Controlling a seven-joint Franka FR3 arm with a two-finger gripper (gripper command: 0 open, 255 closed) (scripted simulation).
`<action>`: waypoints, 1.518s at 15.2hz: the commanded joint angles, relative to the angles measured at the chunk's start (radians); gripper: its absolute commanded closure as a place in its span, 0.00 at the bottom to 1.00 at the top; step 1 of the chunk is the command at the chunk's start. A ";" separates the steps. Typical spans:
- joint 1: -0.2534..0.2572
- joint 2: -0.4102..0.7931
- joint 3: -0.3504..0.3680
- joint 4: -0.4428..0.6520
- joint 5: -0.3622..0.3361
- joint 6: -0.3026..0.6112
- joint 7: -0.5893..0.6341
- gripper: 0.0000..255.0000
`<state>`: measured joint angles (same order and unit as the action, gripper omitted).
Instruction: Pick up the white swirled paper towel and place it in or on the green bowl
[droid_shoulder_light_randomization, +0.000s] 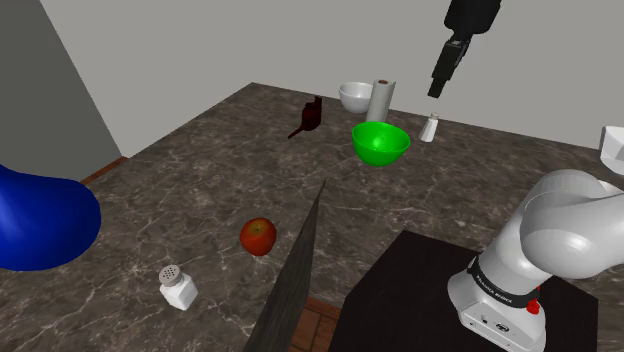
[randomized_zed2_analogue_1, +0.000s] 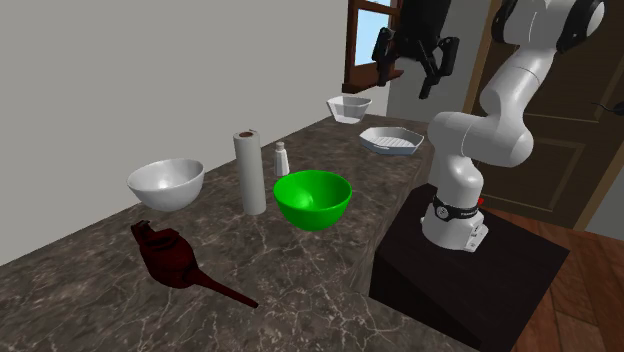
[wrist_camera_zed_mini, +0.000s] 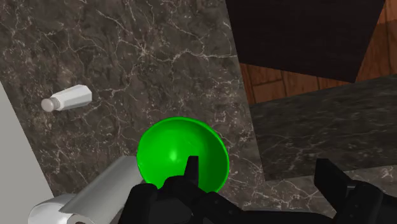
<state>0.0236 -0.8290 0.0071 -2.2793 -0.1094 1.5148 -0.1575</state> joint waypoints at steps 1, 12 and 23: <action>0.000 0.000 0.000 0.000 0.000 0.000 0.000 0.00; -0.018 0.319 -0.192 0.124 -0.055 0.208 -0.207 0.00; -0.029 0.727 -0.348 0.411 0.039 0.321 -0.445 0.00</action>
<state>-0.0012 -0.1369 -0.3271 -1.8882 -0.0828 1.8231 -0.5754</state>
